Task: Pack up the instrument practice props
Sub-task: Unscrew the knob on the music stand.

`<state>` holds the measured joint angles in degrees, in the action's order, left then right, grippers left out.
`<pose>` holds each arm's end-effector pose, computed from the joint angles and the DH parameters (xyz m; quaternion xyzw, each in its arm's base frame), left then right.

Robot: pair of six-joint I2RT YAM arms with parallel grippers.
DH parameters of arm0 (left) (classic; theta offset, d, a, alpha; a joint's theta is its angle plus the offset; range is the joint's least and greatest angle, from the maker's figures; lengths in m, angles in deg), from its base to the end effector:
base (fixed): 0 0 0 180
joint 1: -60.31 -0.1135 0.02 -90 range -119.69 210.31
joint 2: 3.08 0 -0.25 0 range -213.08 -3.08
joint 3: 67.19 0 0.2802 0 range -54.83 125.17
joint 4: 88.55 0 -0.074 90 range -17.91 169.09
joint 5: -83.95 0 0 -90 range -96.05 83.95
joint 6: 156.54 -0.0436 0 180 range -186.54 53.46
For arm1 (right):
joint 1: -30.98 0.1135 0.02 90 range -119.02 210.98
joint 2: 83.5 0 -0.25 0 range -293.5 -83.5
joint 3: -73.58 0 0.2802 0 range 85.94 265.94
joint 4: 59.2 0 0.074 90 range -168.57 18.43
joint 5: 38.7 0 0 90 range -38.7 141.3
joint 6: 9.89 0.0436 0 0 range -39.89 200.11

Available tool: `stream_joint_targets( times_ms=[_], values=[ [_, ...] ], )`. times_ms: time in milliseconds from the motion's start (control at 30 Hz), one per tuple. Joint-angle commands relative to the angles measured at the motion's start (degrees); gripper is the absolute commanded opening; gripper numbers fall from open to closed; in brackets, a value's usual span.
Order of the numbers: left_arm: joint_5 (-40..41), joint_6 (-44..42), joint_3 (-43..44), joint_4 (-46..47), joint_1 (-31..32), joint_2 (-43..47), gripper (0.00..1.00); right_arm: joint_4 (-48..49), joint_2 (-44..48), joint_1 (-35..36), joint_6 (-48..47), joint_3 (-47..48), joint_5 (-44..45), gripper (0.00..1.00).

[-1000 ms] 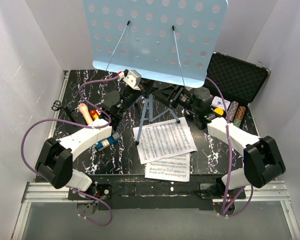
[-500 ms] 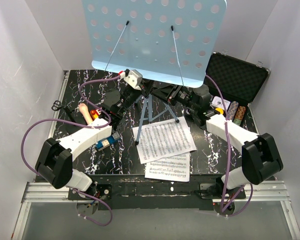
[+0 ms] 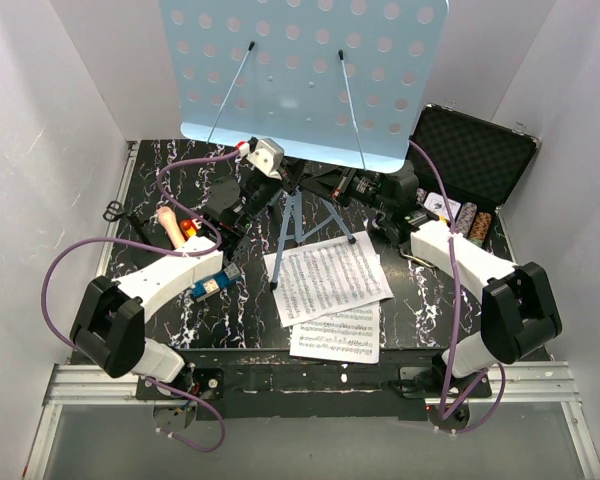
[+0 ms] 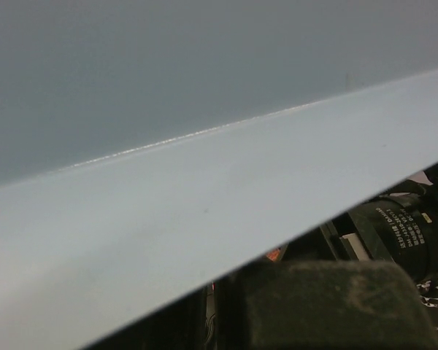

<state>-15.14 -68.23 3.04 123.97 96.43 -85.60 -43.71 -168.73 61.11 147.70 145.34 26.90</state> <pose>0.2957 -0.2243 0.3422 0.2462 0.5183 -0.2853 0.7677 0.3242 0.2090 0.3014 0.0740 0.6917 0.6262 0.3521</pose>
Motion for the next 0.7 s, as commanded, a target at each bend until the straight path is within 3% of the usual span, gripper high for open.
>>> stream_joint_targets(
  times_ms=[0,233,667],
  values=[
    [1.7,-0.77,1.02,-2.17,-0.08,3.16,0.0,-4.47,1.82,0.28,-15.71,2.65,4.88,0.01],
    [2.93,-1.21,0.41,-3.22,0.0,3.68,0.0,-2.03,4.28,2.21,-41.46,-3.05,18.5,0.01],
    [1.7,0.55,0.32,-0.06,0.0,2.1,0.0,4.57,2.7,11.79,-76.63,-5.96,41.62,0.01]
  ],
)
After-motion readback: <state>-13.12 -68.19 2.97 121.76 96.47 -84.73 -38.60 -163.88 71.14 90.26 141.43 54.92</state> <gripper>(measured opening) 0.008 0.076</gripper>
